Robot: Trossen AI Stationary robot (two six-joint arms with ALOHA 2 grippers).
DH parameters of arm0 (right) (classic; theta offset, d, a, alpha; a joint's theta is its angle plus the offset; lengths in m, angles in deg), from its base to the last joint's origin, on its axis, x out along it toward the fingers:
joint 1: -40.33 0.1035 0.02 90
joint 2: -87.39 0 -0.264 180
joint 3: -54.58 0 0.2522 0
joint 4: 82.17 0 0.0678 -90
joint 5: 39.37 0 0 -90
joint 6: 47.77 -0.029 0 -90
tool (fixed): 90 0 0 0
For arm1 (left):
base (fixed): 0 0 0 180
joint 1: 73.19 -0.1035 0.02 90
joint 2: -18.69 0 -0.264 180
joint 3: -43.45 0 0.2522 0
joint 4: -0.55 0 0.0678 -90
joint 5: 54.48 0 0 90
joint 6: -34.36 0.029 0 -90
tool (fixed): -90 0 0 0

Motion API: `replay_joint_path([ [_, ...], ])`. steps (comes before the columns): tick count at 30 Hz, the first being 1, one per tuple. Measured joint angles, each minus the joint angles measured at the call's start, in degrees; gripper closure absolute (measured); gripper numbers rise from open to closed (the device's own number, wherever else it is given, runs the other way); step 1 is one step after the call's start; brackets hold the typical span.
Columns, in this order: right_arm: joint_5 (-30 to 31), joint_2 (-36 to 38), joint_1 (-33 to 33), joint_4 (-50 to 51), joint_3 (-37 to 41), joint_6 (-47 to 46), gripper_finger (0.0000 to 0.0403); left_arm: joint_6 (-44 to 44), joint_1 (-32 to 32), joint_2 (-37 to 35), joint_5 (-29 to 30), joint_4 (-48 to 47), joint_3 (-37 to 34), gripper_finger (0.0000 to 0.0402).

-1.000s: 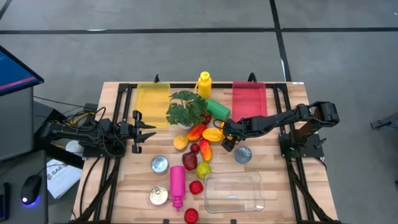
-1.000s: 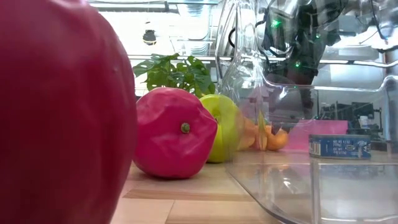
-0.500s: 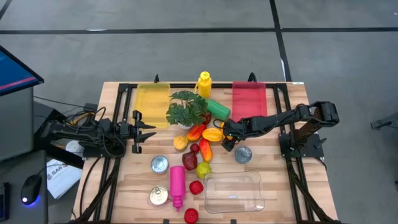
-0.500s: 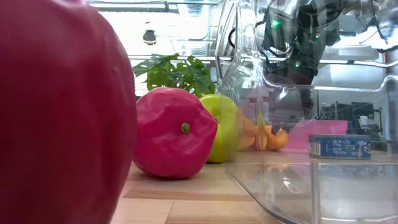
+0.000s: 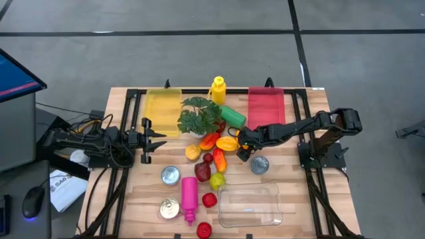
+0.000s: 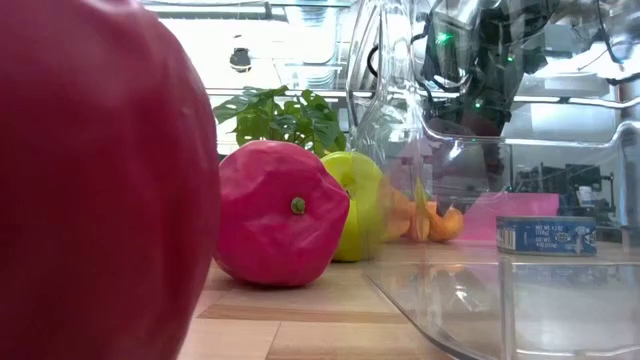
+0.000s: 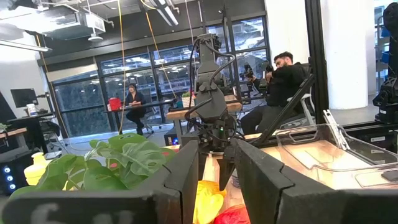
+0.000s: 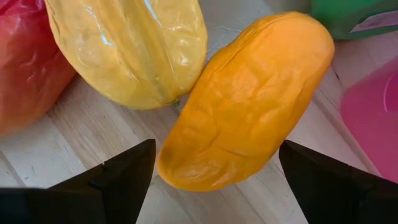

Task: Pick & Place Food Item
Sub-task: Put the yellow mango into the yellow bin

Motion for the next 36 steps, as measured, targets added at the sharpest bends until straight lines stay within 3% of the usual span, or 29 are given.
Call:
replay_joint_path([
  [32,-0.06,0.0,0.0,0.0,0.0,-1.03,0.0068,0.02,-0.01,0.0,-0.02,0.01,0.0,0.0307],
  [36,-2.23,0.0,-0.02,0.0,-0.02,-0.98,0.0068,0.02,0.0,0.0,-0.02,0.0,0.0,0.0307],
])
